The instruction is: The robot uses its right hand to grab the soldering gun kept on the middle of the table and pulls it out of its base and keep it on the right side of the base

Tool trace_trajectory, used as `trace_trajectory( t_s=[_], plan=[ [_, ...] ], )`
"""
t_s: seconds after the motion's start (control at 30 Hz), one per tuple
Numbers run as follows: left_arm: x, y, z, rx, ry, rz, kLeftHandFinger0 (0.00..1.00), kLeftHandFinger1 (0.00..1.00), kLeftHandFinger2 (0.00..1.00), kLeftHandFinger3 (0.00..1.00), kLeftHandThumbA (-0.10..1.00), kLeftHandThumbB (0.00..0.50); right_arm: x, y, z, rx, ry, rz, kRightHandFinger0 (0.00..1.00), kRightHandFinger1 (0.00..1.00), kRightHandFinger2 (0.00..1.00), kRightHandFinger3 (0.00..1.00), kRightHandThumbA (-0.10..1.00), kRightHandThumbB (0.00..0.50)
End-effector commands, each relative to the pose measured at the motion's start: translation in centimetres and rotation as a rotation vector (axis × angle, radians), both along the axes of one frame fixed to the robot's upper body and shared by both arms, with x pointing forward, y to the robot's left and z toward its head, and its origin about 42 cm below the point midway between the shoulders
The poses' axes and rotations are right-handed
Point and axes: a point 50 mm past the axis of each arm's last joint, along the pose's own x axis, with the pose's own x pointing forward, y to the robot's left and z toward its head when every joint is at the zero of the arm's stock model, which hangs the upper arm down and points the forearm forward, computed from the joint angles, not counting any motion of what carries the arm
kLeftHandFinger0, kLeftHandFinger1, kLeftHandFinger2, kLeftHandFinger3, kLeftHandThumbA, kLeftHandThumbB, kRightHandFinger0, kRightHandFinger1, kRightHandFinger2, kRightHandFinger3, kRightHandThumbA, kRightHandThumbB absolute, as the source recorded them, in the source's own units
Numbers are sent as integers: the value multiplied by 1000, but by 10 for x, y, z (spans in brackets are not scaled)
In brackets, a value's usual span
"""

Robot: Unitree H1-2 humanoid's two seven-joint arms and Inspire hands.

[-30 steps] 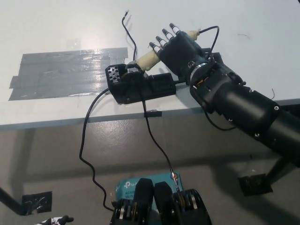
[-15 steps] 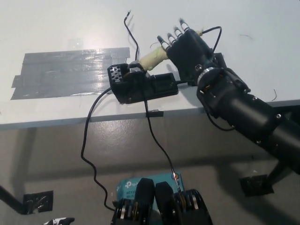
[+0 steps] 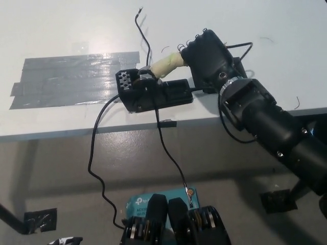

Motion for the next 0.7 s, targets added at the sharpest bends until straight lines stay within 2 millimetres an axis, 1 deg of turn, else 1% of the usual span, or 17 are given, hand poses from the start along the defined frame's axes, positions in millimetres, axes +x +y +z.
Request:
trace_trajectory(
  t_s=[0.0,0.07,0.1,0.13,0.17,0.2,0.23,0.27,0.3,0.33,0.4,0.43,0.47,0.5,0.53,0.63,0.67],
  plan=[
    [0,1,6,24,-15,-44,298,341,393,722,714,273,12,-29,43,128,-194,107,0,0,23,260,-100,169],
    [0,1,6,37,-13,-50,301,350,411,733,729,267,14,-31,46,132,-200,116,0,0,0,191,-100,174],
    [0,2,6,45,-19,-58,297,357,421,753,741,262,15,-33,51,128,-197,115,0,0,1,146,-100,132],
    [-1,2,5,42,-13,-53,299,365,423,757,733,255,16,-35,54,146,-201,134,0,0,21,151,-100,132],
    [-1,2,5,42,-11,-51,292,352,415,759,725,251,16,-36,55,148,-205,144,0,0,118,211,-100,130],
    [-2,2,5,42,-7,-48,289,349,412,760,722,251,16,-37,56,148,-210,154,0,0,110,222,-100,131],
    [-2,2,5,46,-7,-52,295,365,424,758,721,249,17,-38,60,133,-207,151,0,0,271,283,-100,98],
    [-2,1,6,47,-4,-50,287,354,420,758,722,249,18,-41,62,136,-210,155,0,0,251,306,-100,111],
    [-2,1,6,52,-3,-53,294,360,432,769,730,245,20,-46,70,65,-213,123,0,0,206,461,-100,124],
    [-1,2,5,55,-3,-58,293,364,444,767,741,240,21,-48,76,68,-215,115,0,0,238,535,-100,163],
    [0,2,5,56,-4,-60,277,346,433,764,745,236,23,-52,82,74,-222,115,0,0,136,511,-66,207],
    [0,2,6,60,4,-55,279,347,437,764,749,242,24,-54,88,69,-224,111,0,0,5,529,-53,217],
    [0,2,6,61,5,-54,280,347,438,764,750,242,24,-54,89,69,-224,111,0,0,0,532,-52,219],
    [1,2,7,59,4,-55,284,333,424,765,752,252,28,-61,107,34,-295,113,0,0,162,410,-100,231],
    [1,3,7,56,2,-54,278,327,416,764,744,244,29,-63,108,37,-301,114,0,0,229,370,-100,242],
    [0,3,6,60,3,-51,295,339,413,755,739,251,32,-73,121,61,-316,118,0,0,150,334,-100,239],
    [-1,3,6,64,3,-57,313,355,430,765,753,252,33,-75,122,55,-323,110,0,0,79,322,-100,276]
  ],
)
